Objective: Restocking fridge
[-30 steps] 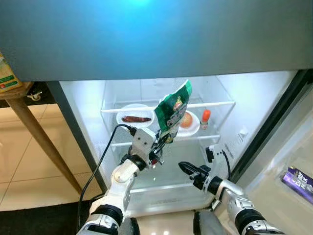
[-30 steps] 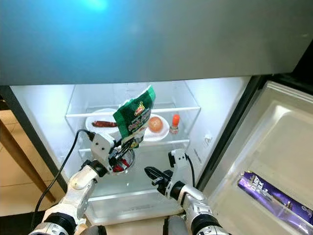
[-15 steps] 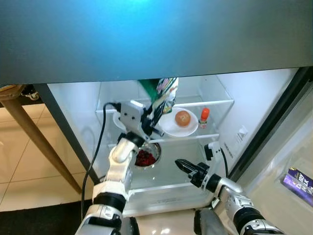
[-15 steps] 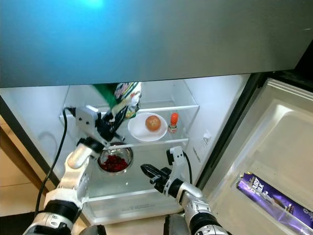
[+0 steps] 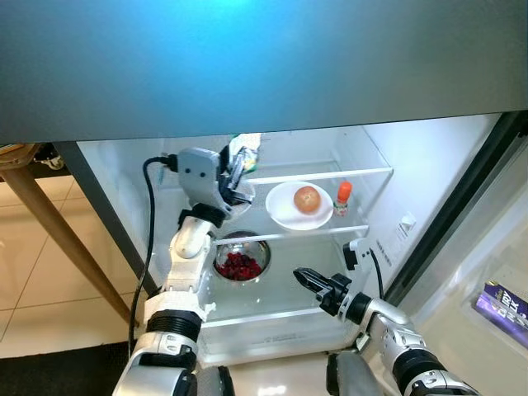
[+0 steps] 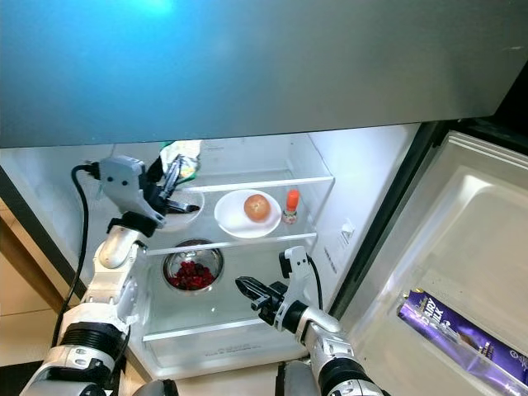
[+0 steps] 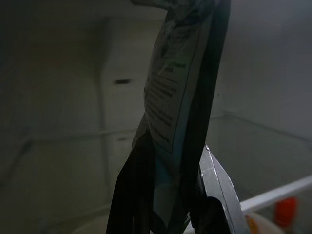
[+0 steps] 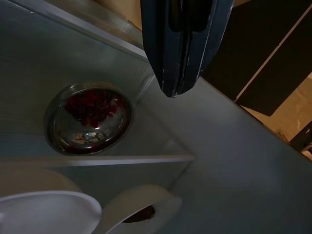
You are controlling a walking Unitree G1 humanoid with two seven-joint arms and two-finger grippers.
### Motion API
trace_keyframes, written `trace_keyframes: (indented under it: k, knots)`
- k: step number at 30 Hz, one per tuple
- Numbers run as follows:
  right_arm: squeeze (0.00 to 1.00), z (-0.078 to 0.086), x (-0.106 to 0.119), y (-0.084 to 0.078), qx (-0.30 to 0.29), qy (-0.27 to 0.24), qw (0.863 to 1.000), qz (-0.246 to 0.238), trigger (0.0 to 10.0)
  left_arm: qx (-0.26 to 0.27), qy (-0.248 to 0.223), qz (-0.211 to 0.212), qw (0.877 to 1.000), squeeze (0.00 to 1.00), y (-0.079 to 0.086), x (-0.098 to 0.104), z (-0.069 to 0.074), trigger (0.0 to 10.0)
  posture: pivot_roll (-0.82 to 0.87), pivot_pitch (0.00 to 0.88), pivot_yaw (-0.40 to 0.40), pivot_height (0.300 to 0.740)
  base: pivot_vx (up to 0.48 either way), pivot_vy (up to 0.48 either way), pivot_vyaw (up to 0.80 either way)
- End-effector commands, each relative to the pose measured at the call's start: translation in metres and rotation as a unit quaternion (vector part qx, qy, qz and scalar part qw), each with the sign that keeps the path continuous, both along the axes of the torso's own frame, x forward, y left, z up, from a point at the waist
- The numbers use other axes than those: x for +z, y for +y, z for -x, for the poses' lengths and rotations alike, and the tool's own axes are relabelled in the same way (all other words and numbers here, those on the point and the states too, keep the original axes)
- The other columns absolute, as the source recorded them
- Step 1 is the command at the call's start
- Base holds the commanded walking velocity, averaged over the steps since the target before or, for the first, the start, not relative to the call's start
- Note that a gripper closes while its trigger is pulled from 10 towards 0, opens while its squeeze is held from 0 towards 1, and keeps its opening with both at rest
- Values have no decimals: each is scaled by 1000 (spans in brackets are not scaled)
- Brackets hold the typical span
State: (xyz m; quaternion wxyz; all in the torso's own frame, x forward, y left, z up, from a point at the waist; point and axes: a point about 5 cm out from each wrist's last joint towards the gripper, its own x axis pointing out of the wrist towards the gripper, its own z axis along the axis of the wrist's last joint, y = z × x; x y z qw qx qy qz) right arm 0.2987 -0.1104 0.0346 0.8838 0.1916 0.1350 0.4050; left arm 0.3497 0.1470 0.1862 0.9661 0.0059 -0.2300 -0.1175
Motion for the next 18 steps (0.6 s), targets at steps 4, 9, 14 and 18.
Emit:
trace_keyframes:
  k: [4, 9, 14, 18]
  knots:
    - [0, 2, -1, 0, 3, 0, 1000, 5, 10000, 26, -8, 3, 1000, 0, 11, 9, -6, 10000, -95, 0, -29, 600, 0, 0, 0]
    - [0, 2, -1, 1, 6, -2, 1000, 10, 10000, 55, 23, 24, 998, 0, 26, -1, -11, 10000, -99, 0, -26, 600, 0, 0, 0]
    - [0, 2, -2, 3, 7, -1, 1000, 12, 10000, 46, 67, 35, 996, 0, 28, -20, -14, 10000, -100, 0, -25, 600, 0, 0, 0]
    - [0, 3, -2, 4, 7, -1, 1000, 12, 10000, 37, 90, 55, 994, 0, 30, -26, -18, 10000, -104, 0, -23, 600, 0, 0, 0]
